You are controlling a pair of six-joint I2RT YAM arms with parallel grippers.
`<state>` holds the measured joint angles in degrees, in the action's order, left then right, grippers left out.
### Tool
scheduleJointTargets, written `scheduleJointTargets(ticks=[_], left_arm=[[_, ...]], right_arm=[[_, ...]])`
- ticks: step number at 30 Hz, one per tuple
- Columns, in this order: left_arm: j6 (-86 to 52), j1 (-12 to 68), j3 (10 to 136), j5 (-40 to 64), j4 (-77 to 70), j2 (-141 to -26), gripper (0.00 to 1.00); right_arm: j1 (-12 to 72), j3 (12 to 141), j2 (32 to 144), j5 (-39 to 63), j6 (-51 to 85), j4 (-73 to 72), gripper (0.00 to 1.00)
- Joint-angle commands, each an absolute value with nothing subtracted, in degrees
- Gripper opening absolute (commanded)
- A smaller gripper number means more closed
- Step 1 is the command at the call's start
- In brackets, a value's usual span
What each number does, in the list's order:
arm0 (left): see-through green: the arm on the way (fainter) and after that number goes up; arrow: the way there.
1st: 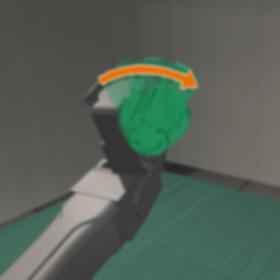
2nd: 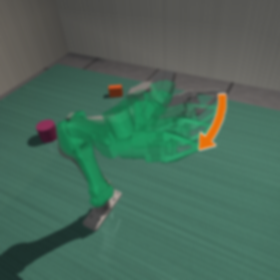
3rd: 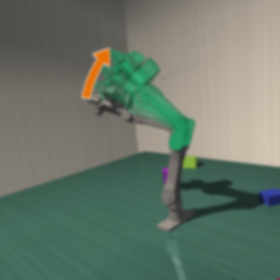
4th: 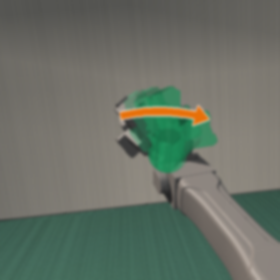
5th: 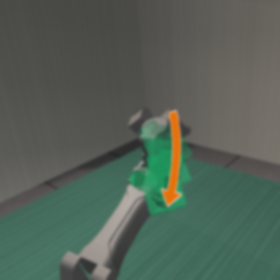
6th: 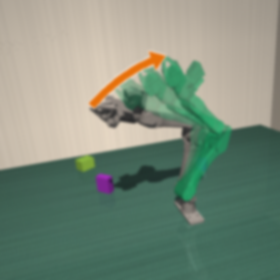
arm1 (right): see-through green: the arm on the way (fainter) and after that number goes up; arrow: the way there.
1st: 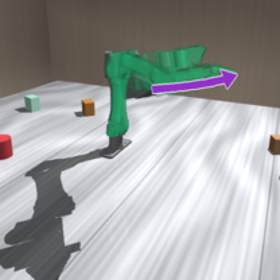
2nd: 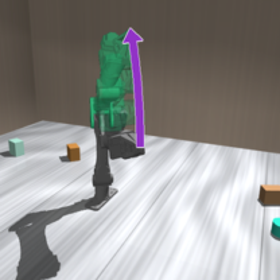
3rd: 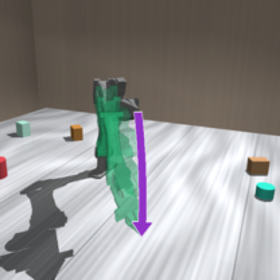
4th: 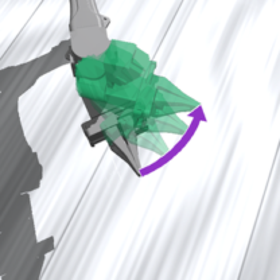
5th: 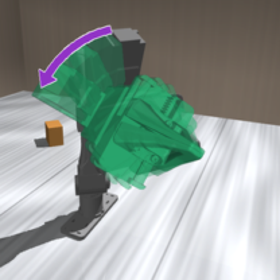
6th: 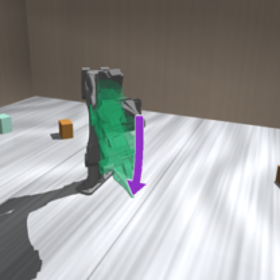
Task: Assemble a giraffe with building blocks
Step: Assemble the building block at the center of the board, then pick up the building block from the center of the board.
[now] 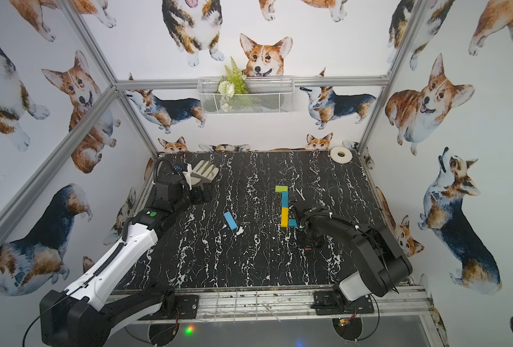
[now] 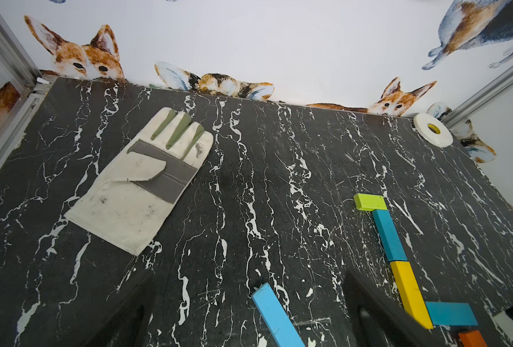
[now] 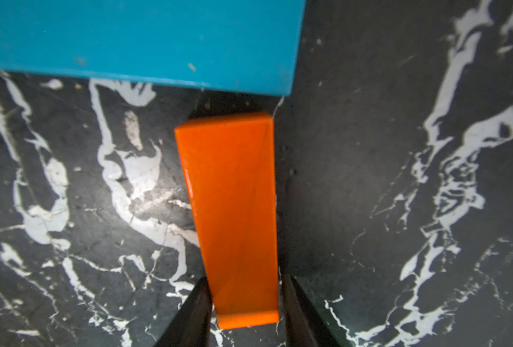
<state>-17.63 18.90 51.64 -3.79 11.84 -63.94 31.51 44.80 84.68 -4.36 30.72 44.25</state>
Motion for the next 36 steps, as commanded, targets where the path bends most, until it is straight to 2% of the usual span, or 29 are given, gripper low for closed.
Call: scheduleJointTargets(ticks=[1,9,13,18,25,28,32,36], left_arm=[[-17.9,18.9,51.8,-3.7,10.4,-63.8,1.00],[-17.8,19.0,51.7,-3.8,10.3,-63.6,1.00],[-17.8,19.0,51.8,-4.0,10.5,-63.5,1.00],[-17.8,19.0,51.8,-4.3,10.6,-63.4,1.00],[-19.1,17.8,51.9,-5.5,11.3,-63.4,1.00],[-19.0,17.8,52.0,-6.1,11.6,-63.3,1.00],[-19.4,17.6,52.1,-7.9,12.5,-63.3,1.00],[-20.2,17.0,53.0,-11.8,14.9,-63.7,1.00]], right_arm=[[31.5,45.4,84.4,-4.8,30.9,45.1,0.70],[31.5,46.1,82.8,-3.2,29.4,45.3,1.00],[34.3,47.7,77.6,-4.3,30.1,47.2,0.99],[47.0,56.9,77.1,-12.1,30.5,51.3,1.00],[60.4,74.3,92.7,-19.6,29.6,51.0,1.00],[60.3,81.1,101.1,-15.4,30.8,51.5,0.92],[60.5,91.0,111.6,-11.2,29.2,53.9,0.92],[59.2,94.5,116.6,-5.0,26.8,49.4,0.92]])
